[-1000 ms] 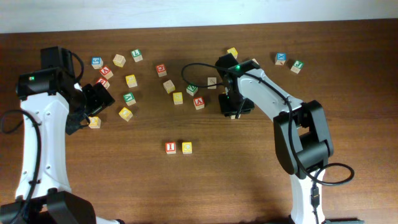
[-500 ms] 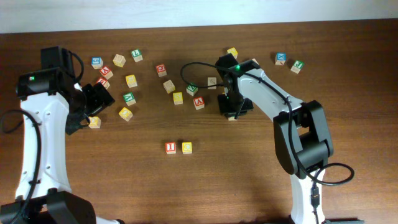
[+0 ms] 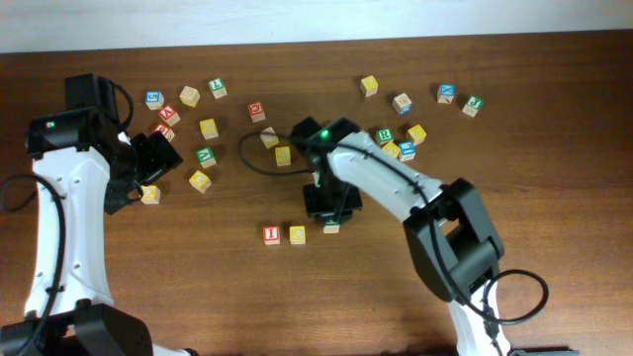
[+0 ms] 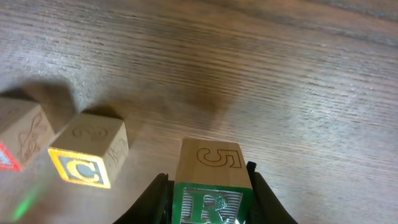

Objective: Spell out ICRA
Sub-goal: 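Place the R block right of the C block and release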

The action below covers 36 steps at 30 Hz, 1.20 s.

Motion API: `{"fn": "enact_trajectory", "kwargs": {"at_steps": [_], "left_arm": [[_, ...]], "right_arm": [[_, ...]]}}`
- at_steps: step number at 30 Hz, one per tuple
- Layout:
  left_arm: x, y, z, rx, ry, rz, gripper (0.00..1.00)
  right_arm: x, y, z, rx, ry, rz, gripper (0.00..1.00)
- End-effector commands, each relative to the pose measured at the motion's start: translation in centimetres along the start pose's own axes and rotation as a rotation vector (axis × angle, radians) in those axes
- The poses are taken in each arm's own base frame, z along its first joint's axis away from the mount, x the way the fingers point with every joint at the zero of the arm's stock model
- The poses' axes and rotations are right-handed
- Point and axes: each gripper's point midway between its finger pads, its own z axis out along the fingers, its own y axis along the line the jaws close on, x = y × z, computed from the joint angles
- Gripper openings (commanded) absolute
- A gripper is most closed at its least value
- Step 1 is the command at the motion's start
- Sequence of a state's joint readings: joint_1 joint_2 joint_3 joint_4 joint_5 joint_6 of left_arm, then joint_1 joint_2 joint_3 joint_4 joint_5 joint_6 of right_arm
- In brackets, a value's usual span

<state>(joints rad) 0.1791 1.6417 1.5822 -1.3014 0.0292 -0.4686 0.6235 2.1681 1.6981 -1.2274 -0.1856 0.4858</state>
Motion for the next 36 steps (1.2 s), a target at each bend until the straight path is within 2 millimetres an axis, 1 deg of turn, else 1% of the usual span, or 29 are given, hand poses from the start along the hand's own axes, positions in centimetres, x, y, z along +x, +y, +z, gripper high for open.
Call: {"fn": "enact_trajectory", "kwargs": {"at_steps": [1, 3, 4, 6, 9, 13, 16, 21, 23, 25, 26, 28, 30, 32, 34, 35, 36], "left_arm": [[-0.2, 0.0, -0.3, 0.004, -0.008, -0.013, 0.99], [-0.2, 0.0, -0.3, 0.004, -0.008, -0.013, 0.99], [-0.2, 0.0, -0.3, 0.004, -0.008, -0.013, 0.99], [-0.2, 0.0, -0.3, 0.004, -0.008, -0.013, 0.99], [-0.2, 0.0, -0.3, 0.004, -0.008, -0.013, 0.99], [-0.2, 0.0, -0.3, 0.004, -0.008, -0.013, 0.99], [-0.2, 0.0, -0.3, 0.004, -0.008, -0.013, 0.99], [-0.2, 0.0, -0.3, 0.003, -0.007, -0.013, 0.99], [-0.2, 0.0, -0.3, 0.004, -0.009, -0.013, 0.99], [-0.2, 0.0, -0.3, 0.004, -0.009, -0.013, 0.99], [-0.2, 0.0, -0.3, 0.005, -0.010, -0.013, 0.99], [-0.2, 0.0, -0.3, 0.004, -0.009, -0.013, 0.99], [-0.2, 0.0, -0.3, 0.004, -0.009, -0.013, 0.99], [-0.2, 0.0, -0.3, 0.004, -0.009, -0.013, 0.99], [-0.2, 0.0, -0.3, 0.005, -0.010, -0.013, 0.99], [-0.2, 0.0, -0.3, 0.005, -0.010, -0.013, 0.99], [-0.2, 0.0, -0.3, 0.005, -0.010, -0.012, 0.99]], "right_arm": [[-0.8, 1.0, -1.1, 0.055, -0.122, 0.076, 0.23], [-0.9, 2.0, -0.9, 0.051, -0.148, 0.061, 0.23], [-0.7, 2.2, -0.8, 0.065, -0.155, 0.048, 0.23], [-0.8, 1.4, -0.9, 0.127, -0.183, 0.066, 0.23], [-0.7, 1.4, -0.7, 0.128, -0.176, 0.067, 0.23], [0.3, 1.6, 0.8, 0.132, -0.133, 0.056, 0.23], [0.7, 2.0, 1.1, 0.107, -0.109, 0.055, 0.23], [1.6, 1.7, 2.3, 0.100, -0.071, 0.059, 0.23], [1.5, 1.7, 2.3, 0.097, -0.071, 0.059, 0.30], [1.5, 1.7, 2.2, 0.097, -0.071, 0.059, 0.33], [1.5, 1.8, 2.2, 0.096, -0.072, 0.059, 0.36], [1.3, 1.9, 1.8, 0.090, -0.080, 0.058, 0.37], [1.0, 2.1, 1.0, 0.085, -0.087, 0.058, 0.41], [0.0, 2.1, -0.5, 0.075, -0.113, 0.045, 0.44], [-1.6, 2.0, -2.4, 0.051, -0.153, 0.024, 0.47], [-2.7, 2.1, -3.8, 0.030, -0.189, -0.023, 0.48], [-3.9, 2.3, -4.8, 0.012, -0.228, -0.074, 0.52]]}}
